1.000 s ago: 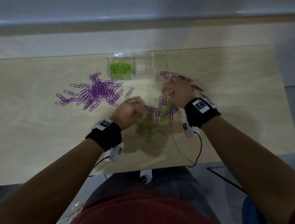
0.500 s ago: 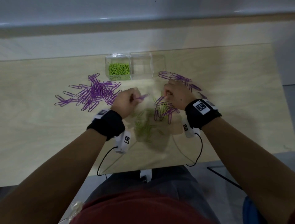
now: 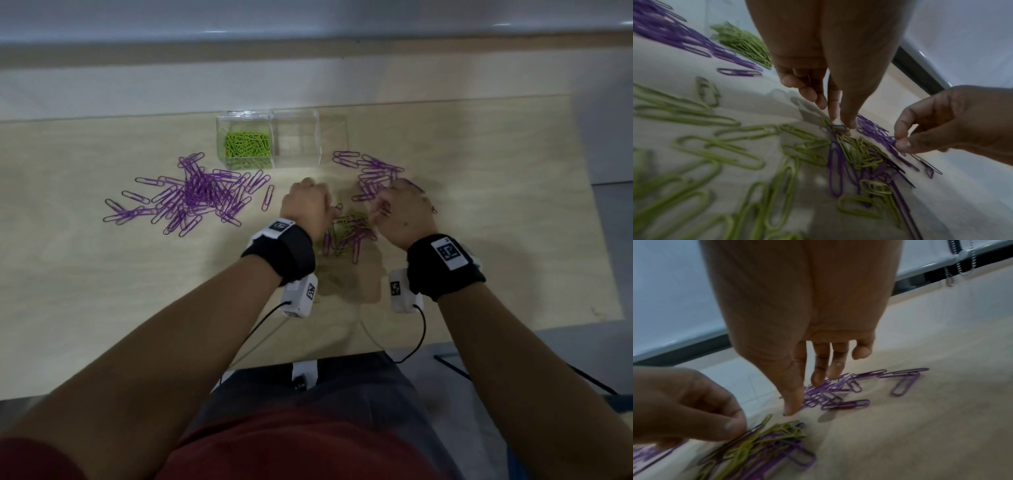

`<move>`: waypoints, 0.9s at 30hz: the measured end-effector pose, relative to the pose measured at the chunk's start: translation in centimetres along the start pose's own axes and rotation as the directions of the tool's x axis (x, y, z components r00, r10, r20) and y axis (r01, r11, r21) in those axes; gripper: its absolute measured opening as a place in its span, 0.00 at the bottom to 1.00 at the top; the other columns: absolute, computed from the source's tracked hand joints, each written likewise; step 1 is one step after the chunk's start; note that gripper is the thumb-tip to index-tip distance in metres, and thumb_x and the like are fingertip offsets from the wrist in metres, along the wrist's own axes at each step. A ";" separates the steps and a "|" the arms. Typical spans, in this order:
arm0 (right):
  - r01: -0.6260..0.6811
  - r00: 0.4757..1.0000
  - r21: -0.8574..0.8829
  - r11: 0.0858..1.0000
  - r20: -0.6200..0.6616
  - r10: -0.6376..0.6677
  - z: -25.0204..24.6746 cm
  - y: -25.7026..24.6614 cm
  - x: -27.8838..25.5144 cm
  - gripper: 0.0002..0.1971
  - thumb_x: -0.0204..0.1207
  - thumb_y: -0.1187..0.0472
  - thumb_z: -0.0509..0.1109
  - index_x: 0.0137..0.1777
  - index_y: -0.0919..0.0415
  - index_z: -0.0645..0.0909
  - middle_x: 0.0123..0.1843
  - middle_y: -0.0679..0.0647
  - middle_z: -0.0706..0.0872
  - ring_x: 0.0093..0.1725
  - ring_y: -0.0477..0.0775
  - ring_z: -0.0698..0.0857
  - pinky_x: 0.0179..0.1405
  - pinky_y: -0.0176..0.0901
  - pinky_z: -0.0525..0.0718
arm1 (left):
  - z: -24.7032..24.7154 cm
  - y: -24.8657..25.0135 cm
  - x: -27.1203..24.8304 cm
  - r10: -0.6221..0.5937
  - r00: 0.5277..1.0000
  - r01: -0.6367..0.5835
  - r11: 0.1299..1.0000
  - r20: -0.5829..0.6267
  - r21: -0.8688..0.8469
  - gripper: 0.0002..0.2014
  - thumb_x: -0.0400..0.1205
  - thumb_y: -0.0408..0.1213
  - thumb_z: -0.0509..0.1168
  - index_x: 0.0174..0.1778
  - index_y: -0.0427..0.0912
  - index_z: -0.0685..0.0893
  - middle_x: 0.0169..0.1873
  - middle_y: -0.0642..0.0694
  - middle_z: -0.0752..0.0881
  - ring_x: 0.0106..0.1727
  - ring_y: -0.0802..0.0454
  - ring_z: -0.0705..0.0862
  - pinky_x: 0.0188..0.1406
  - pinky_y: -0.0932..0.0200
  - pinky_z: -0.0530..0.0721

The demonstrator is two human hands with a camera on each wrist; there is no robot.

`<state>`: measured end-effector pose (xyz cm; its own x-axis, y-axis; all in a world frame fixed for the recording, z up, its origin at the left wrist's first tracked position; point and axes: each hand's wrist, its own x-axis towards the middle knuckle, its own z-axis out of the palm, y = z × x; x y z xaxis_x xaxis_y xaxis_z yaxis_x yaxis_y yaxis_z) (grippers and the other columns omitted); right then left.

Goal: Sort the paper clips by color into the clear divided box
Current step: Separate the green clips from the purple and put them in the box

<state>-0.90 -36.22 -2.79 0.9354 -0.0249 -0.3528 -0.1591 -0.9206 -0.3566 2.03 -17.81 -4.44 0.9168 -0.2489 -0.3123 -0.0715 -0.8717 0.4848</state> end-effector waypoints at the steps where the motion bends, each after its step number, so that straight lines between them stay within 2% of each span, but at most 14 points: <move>1: -0.043 0.999 -0.007 0.999 -0.009 0.043 0.2 0.0 -0.4 0.02 0.70 0.58 0.67 0.37 0.50 0.79 0.51 0.53 0.76 0.54 0.61 0.79 0.56 0.56 0.78 | 0.2 0.4 0.4 -0.023 0.999 0.022 1.000 0.024 0.014 0.15 0.75 0.50 0.69 0.46 0.42 0.82 0.53 0.41 0.79 0.56 0.41 0.77 0.53 0.45 0.81; 3: -0.137 0.991 -0.030 0.990 -0.012 0.137 1.0 0.2 -1.2 0.06 0.73 0.54 0.65 0.37 0.53 0.79 0.50 0.57 0.76 0.51 0.64 0.80 0.52 0.55 0.80 | 0.2 0.8 0.9 -0.050 0.998 0.047 0.997 0.049 0.066 0.15 0.76 0.50 0.69 0.48 0.42 0.84 0.55 0.41 0.79 0.57 0.41 0.78 0.54 0.45 0.82; 5: -0.202 0.979 0.019 0.979 0.025 0.202 2.0 0.1 -2.1 0.10 0.72 0.48 0.70 0.38 0.54 0.78 0.47 0.55 0.73 0.47 0.62 0.79 0.50 0.54 0.80 | 0.1 0.8 1.0 -0.071 0.995 0.068 0.997 0.075 0.040 0.11 0.76 0.48 0.70 0.44 0.43 0.84 0.54 0.41 0.79 0.56 0.42 0.78 0.53 0.45 0.82; 7: -0.216 0.976 0.094 0.972 0.029 0.214 2.8 -0.2 -2.8 0.11 0.71 0.50 0.75 0.38 0.54 0.78 0.48 0.53 0.70 0.50 0.62 0.79 0.52 0.56 0.81 | -0.2 0.3 0.7 -0.072 0.993 0.082 0.991 0.092 -0.109 0.08 0.75 0.46 0.70 0.37 0.46 0.82 0.50 0.41 0.80 0.52 0.42 0.80 0.52 0.46 0.83; 9: -0.197 0.980 0.121 0.973 0.011 0.197 3.4 -0.5 -3.2 0.08 0.72 0.54 0.74 0.39 0.54 0.78 0.48 0.52 0.69 0.52 0.62 0.79 0.52 0.56 0.81 | -0.8 -0.7 0.1 -0.053 0.998 0.065 0.944 0.046 -0.325 0.09 0.76 0.44 0.70 0.34 0.45 0.81 0.43 0.41 0.84 0.45 0.45 0.83 0.51 0.48 0.85; 10: -0.183 0.983 0.123 0.975 0.008 0.183 3.5 -0.7 -3.4 0.07 0.73 0.55 0.73 0.39 0.55 0.79 0.48 0.52 0.69 0.51 0.62 0.78 0.51 0.56 0.80 | -1.3 -1.1 -0.4 -0.055 0.998 0.044 0.912 -0.014 -0.408 0.09 0.77 0.42 0.70 0.35 0.43 0.80 0.41 0.41 0.86 0.43 0.47 0.85 0.50 0.52 0.85; 12: -0.130 0.991 0.115 0.985 0.017 0.129 3.5 -0.7 -3.7 0.06 0.75 0.57 0.71 0.41 0.57 0.79 0.48 0.54 0.72 0.50 0.61 0.77 0.49 0.54 0.79 | -2.6 -2.2 -1.1 -0.074 0.990 0.007 0.874 -0.120 -0.486 0.08 0.79 0.37 0.68 0.40 0.37 0.79 0.39 0.44 0.86 0.40 0.55 0.83 0.45 0.67 0.82; 13: -0.097 0.995 0.113 0.989 0.026 0.094 3.5 -0.6 -3.9 0.06 0.76 0.58 0.69 0.41 0.58 0.78 0.47 0.55 0.73 0.50 0.61 0.76 0.47 0.53 0.78 | -3.3 -2.9 -1.4 -0.086 0.983 0.000 0.881 -0.160 -0.474 0.06 0.80 0.35 0.67 0.41 0.37 0.78 0.39 0.45 0.85 0.39 0.57 0.82 0.41 0.74 0.79; 14: -0.068 0.997 0.119 0.991 0.038 0.064 3.4 -0.5 -4.1 0.05 0.77 0.60 0.68 0.41 0.59 0.77 0.47 0.56 0.74 0.49 0.62 0.76 0.45 0.51 0.76 | -4.0 -3.6 -1.6 -0.095 0.976 0.001 0.902 -0.195 -0.432 0.05 0.80 0.34 0.66 0.43 0.37 0.78 0.40 0.45 0.85 0.40 0.57 0.82 0.39 0.74 0.77; 17: -0.020 0.999 0.174 0.985 0.044 0.013 2.9 0.1 -5.0 0.04 0.76 0.64 0.66 0.41 0.63 0.78 0.44 0.59 0.80 0.45 0.62 0.78 0.39 0.48 0.72 | -4.5 -6.0 -1.3 -0.038 0.966 -0.009 0.984 -0.257 -0.177 0.05 0.78 0.32 0.65 0.47 0.36 0.79 0.49 0.37 0.83 0.49 0.43 0.79 0.48 0.52 0.80; 18: -0.025 0.999 0.186 0.982 0.038 0.019 2.6 0.5 -5.2 0.04 0.77 0.64 0.67 0.42 0.63 0.80 0.44 0.60 0.82 0.44 0.62 0.79 0.39 0.48 0.73 | -4.3 -6.2 -1.4 -0.007 0.972 -0.012 0.997 -0.234 -0.082 0.06 0.78 0.34 0.65 0.48 0.36 0.80 0.51 0.36 0.81 0.53 0.39 0.77 0.50 0.45 0.79; 19: -0.039 0.999 0.189 0.981 0.024 0.035 2.3 0.9 -5.4 0.04 0.77 0.64 0.67 0.43 0.63 0.81 0.44 0.60 0.83 0.44 0.62 0.80 0.40 0.49 0.75 | -4.0 -6.0 -1.6 0.028 0.979 -0.035 0.999 -0.204 -0.028 0.08 0.78 0.35 0.65 0.49 0.36 0.80 0.52 0.35 0.79 0.54 0.37 0.75 0.51 0.43 0.78; 23: -0.112 0.984 0.235 0.966 -0.108 0.141 1.0 3.3 -5.6 0.03 0.77 0.65 0.67 0.44 0.61 0.82 0.46 0.59 0.86 0.46 0.61 0.82 0.40 0.45 0.75 | -1.8 -2.8 -4.1 0.149 0.987 -0.148 0.988 -0.053 0.038 0.07 0.79 0.40 0.64 0.45 0.40 0.81 0.47 0.39 0.79 0.50 0.40 0.77 0.49 0.50 0.78; 27: -0.184 0.955 0.301 0.936 -0.172 0.243 0.6 5.1 -5.1 0.04 0.78 0.64 0.68 0.47 0.59 0.84 0.47 0.59 0.87 0.45 0.61 0.84 0.43 0.42 0.76 | 0.4 -0.9 -5.5 0.047 0.999 -0.047 0.999 0.021 0.003 0.13 0.75 0.48 0.70 0.45 0.42 0.79 0.49 0.42 0.78 0.54 0.42 0.75 0.52 0.47 0.78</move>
<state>-6.72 -40.59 -3.36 0.9084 -0.3148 -0.2751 -0.4164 -0.7392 -0.5293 -3.10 -15.82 -3.54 0.9039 -0.2982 -0.3066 -0.1155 -0.8605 0.4961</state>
